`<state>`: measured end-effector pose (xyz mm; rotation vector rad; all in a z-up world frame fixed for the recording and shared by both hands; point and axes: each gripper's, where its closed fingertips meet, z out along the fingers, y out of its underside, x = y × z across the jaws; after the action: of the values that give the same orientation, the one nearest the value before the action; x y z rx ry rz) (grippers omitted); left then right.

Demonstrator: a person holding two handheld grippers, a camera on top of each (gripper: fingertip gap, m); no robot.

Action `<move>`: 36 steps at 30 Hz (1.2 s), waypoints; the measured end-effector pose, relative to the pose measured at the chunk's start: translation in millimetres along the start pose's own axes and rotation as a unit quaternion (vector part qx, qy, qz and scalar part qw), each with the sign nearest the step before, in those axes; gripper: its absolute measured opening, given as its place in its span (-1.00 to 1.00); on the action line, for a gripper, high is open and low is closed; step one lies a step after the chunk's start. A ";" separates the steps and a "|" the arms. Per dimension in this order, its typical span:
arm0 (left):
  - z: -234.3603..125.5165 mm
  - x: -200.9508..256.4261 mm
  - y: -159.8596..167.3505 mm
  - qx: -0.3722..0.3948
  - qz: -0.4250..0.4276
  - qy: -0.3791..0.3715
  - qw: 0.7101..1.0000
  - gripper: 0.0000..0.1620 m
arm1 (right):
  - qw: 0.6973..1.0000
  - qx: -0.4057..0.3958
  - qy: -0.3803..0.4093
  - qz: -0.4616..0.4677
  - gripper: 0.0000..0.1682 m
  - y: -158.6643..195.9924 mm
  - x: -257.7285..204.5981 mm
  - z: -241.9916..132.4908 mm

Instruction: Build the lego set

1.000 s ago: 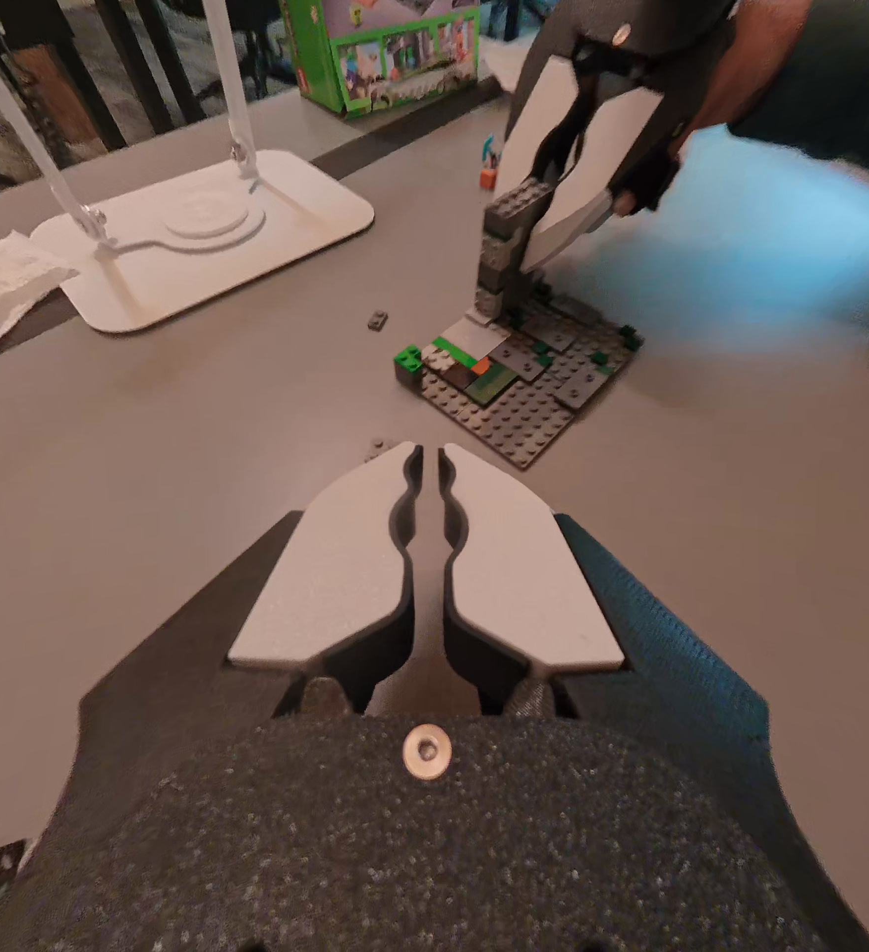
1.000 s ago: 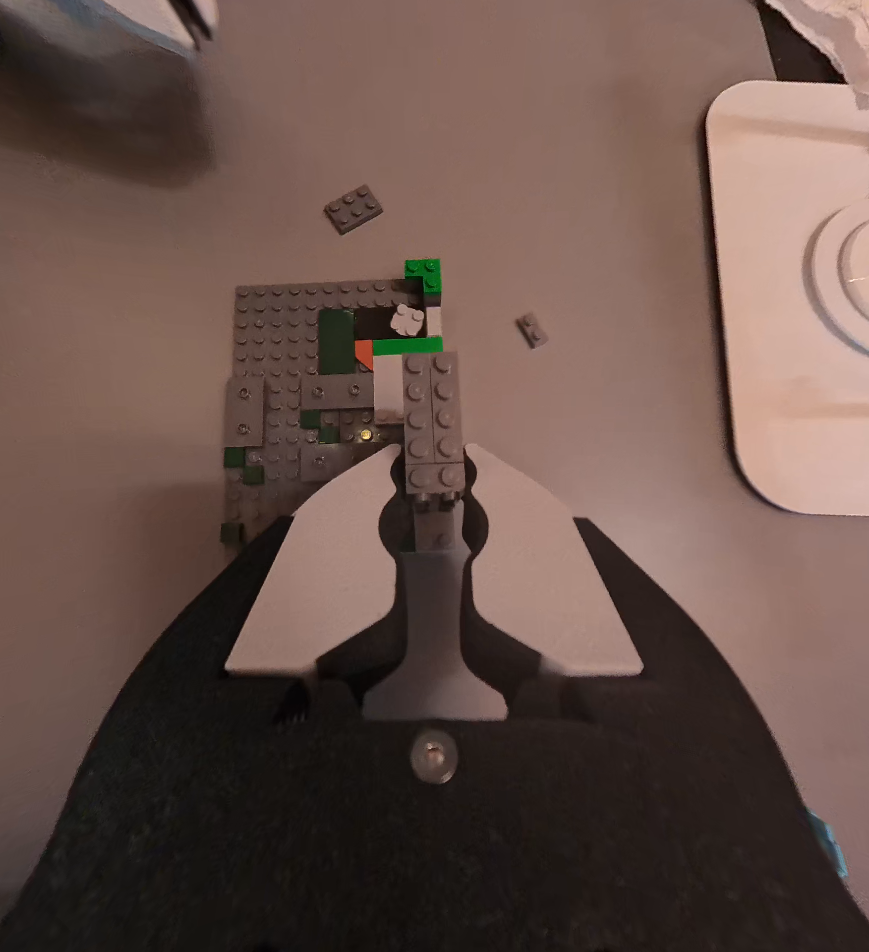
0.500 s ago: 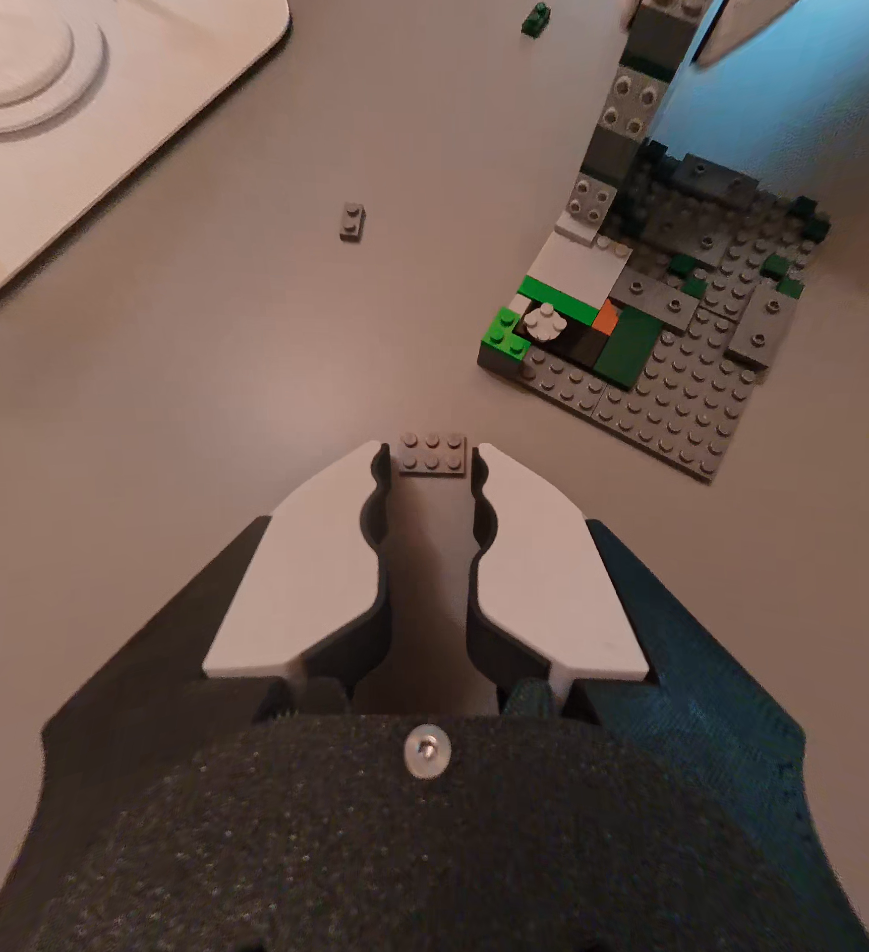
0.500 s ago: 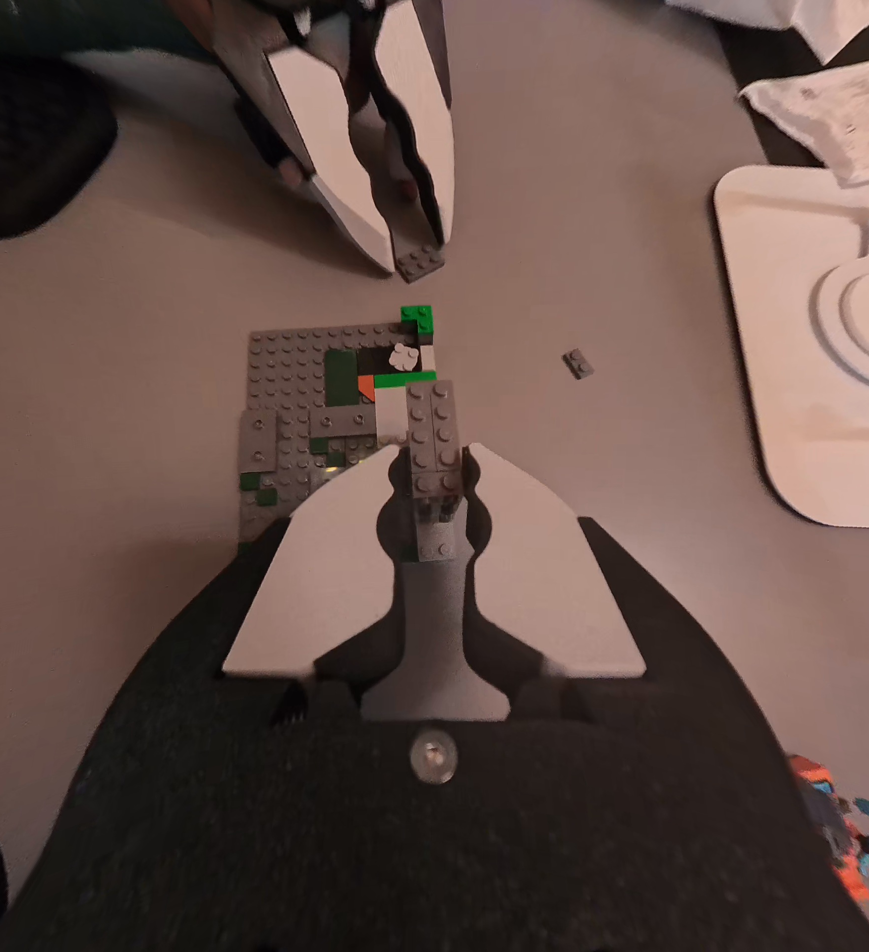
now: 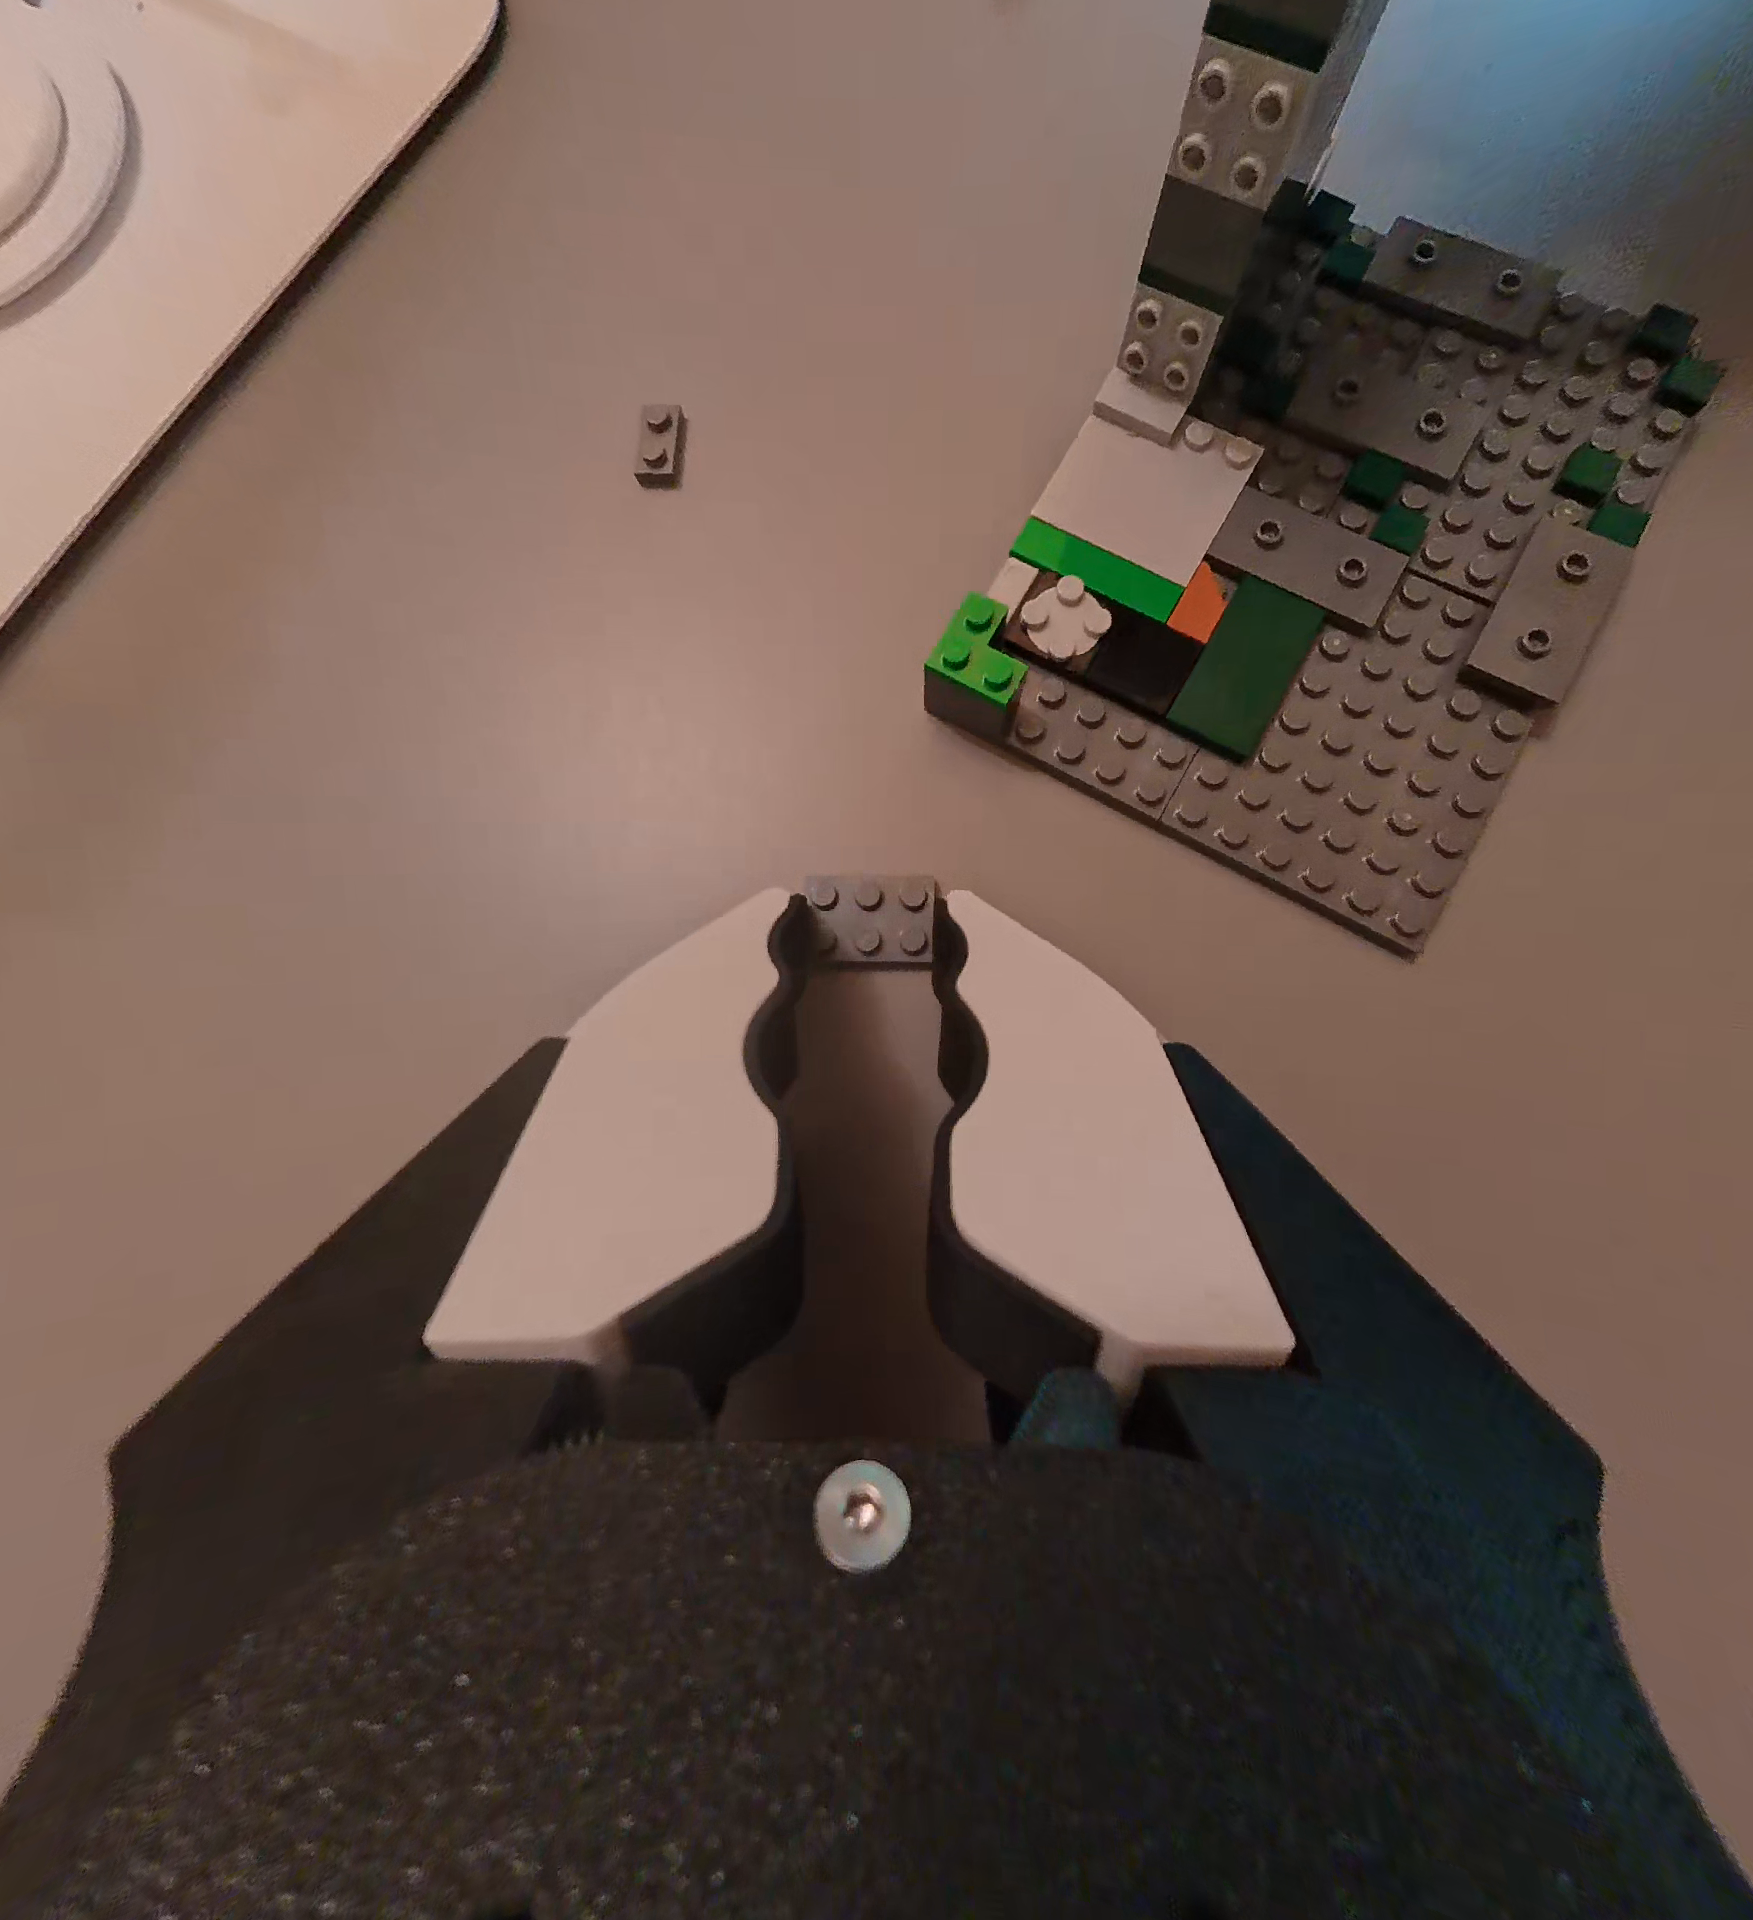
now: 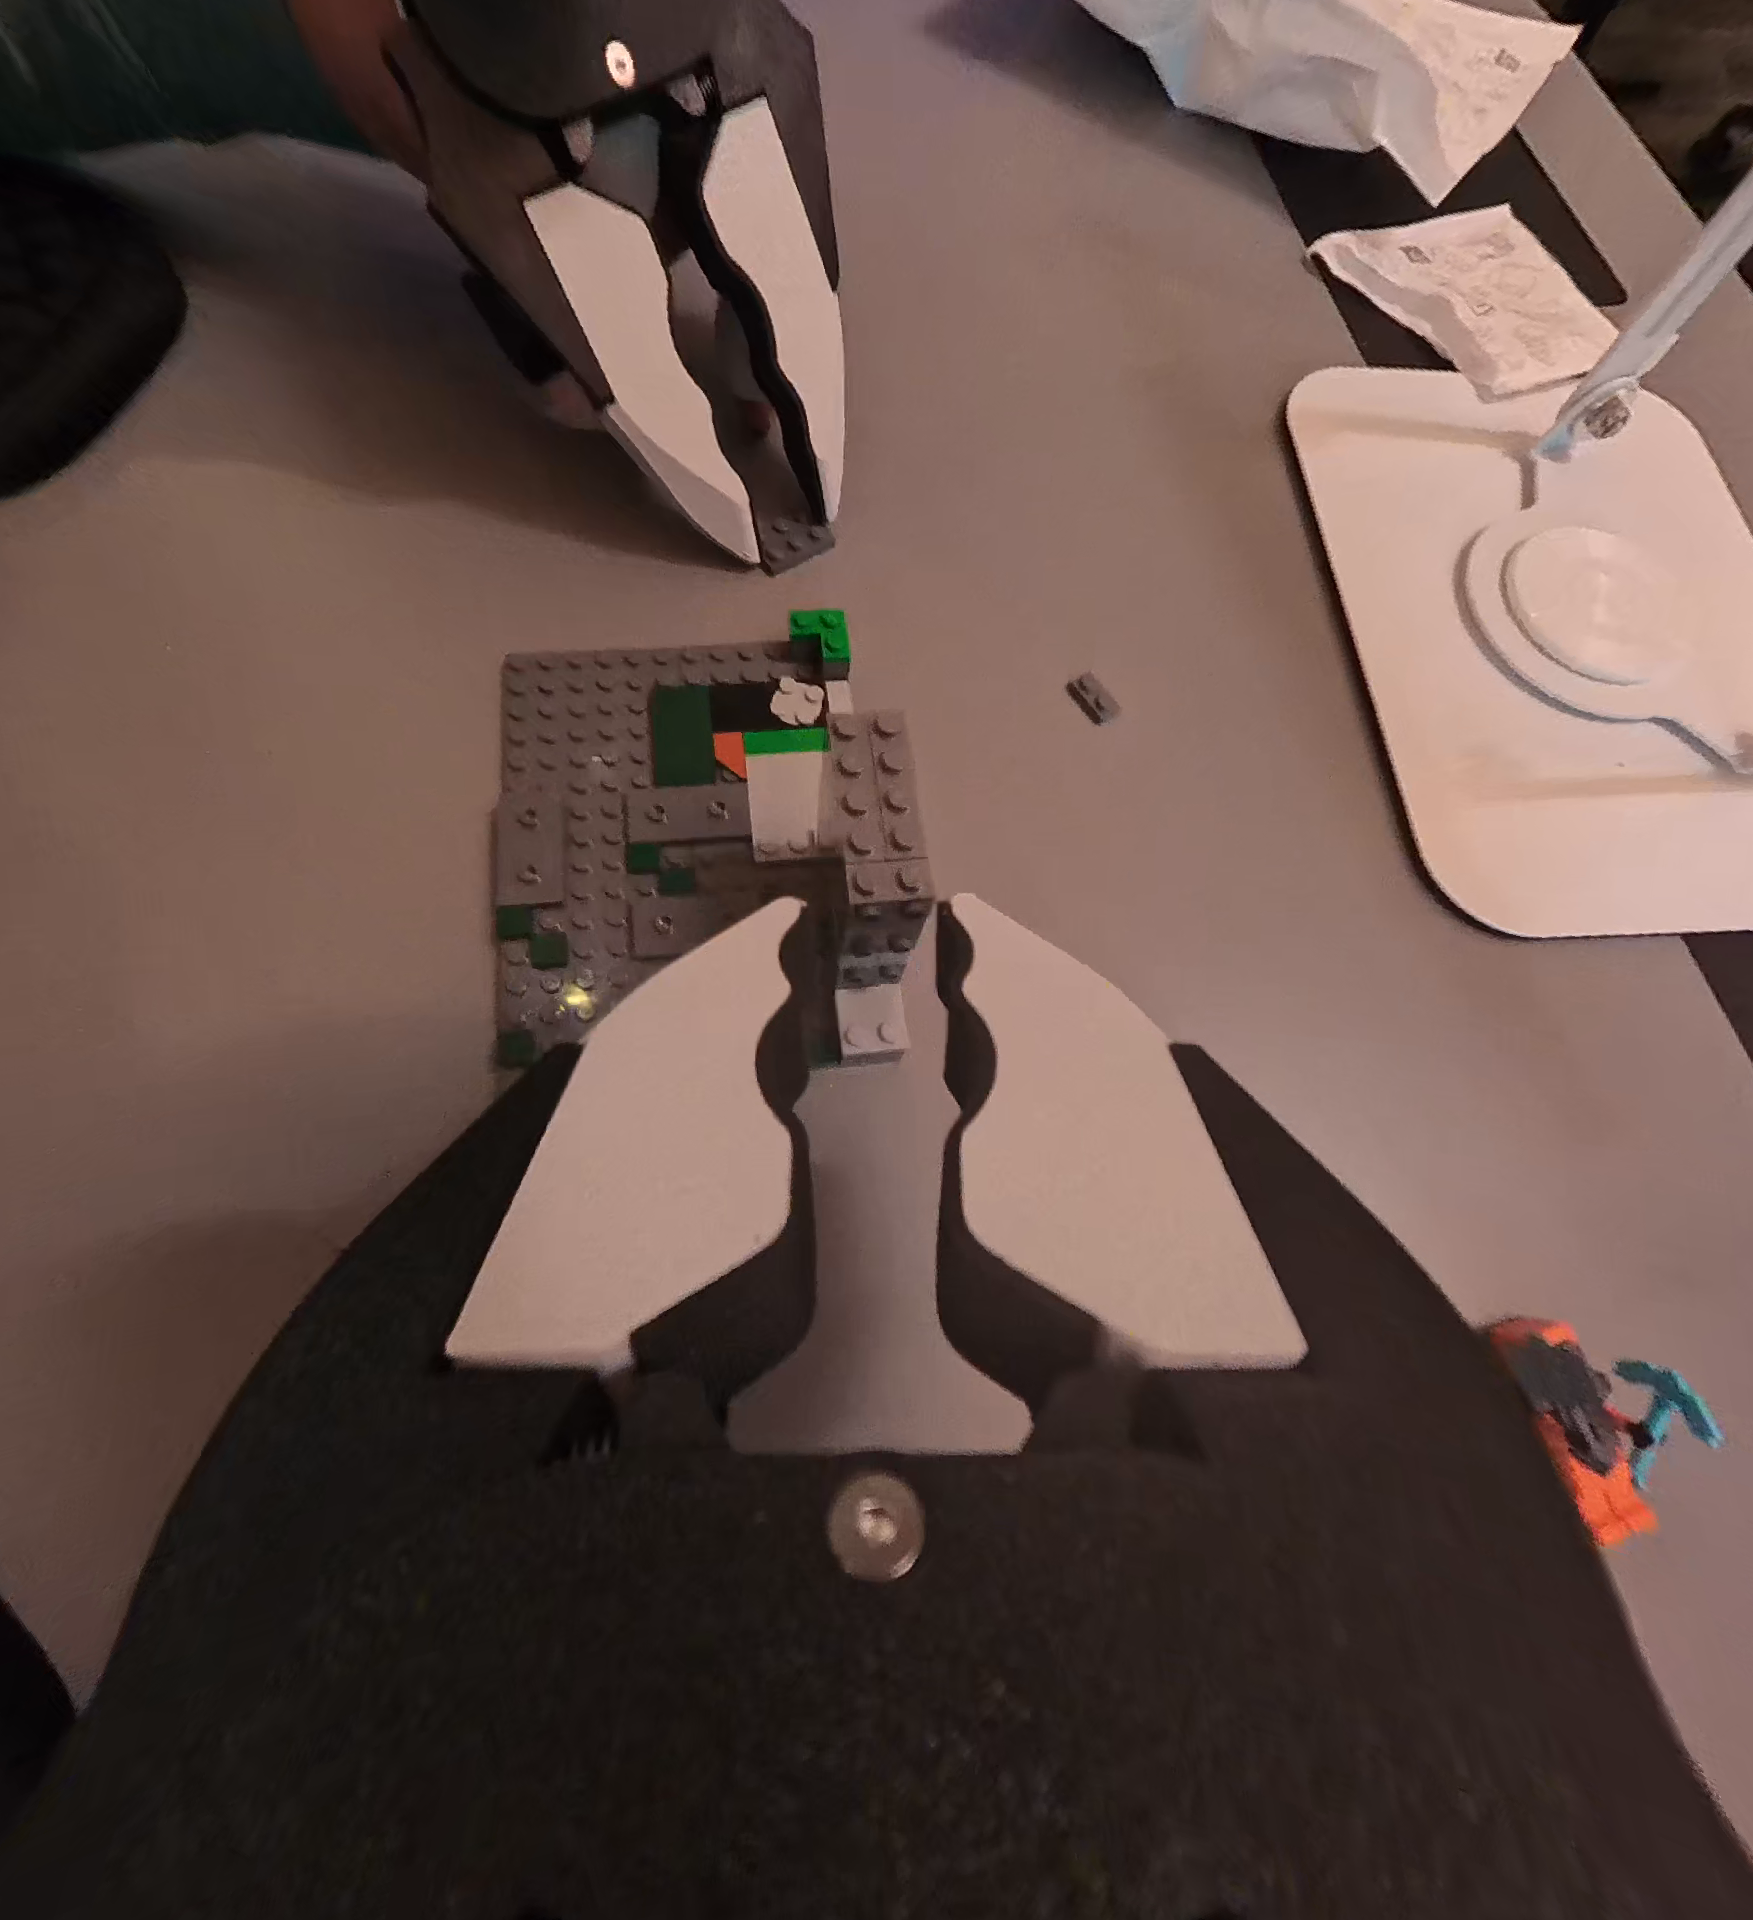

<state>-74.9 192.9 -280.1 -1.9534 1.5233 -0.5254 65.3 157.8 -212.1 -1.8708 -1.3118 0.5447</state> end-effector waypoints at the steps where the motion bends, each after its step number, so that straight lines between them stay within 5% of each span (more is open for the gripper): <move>1: -0.2 0.6 0.1 0.000 0.001 -0.001 1.000 -0.72 | 1.000 -0.007 0.001 -0.003 -0.71 2.0 -0.5 1.8; 6: -1.2 5.7 0.9 0.004 0.003 0.001 1.000 -0.72 | 0.999 -0.041 -0.008 -0.021 -0.64 6.0 -0.5 17.9; 15: -2.8 8.5 1.6 0.021 0.009 -0.004 1.000 -0.73 | 0.993 -0.052 -0.095 -0.056 -0.79 -0.1 5.7 33.8; 17: -4.4 9.6 0.4 0.029 0.011 -0.003 1.000 -1.00 | 0.991 -0.052 -0.107 -0.057 -0.79 -0.7 6.6 34.8; 26: -5.2 7.0 2.0 0.032 0.011 -0.006 0.999 -1.00 | 0.995 -0.014 -0.086 -0.040 -0.62 -16.0 1.7 19.5; 36: -26.3 -25.2 -3.4 0.043 0.041 -0.007 0.998 -0.69 | 0.998 0.055 -0.033 0.010 -0.62 -15.4 -11.9 -17.2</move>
<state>-95.7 212.1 -257.1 -1.8179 1.5392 -0.5332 64.0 143.5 -190.4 -1.7907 -1.2792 0.6808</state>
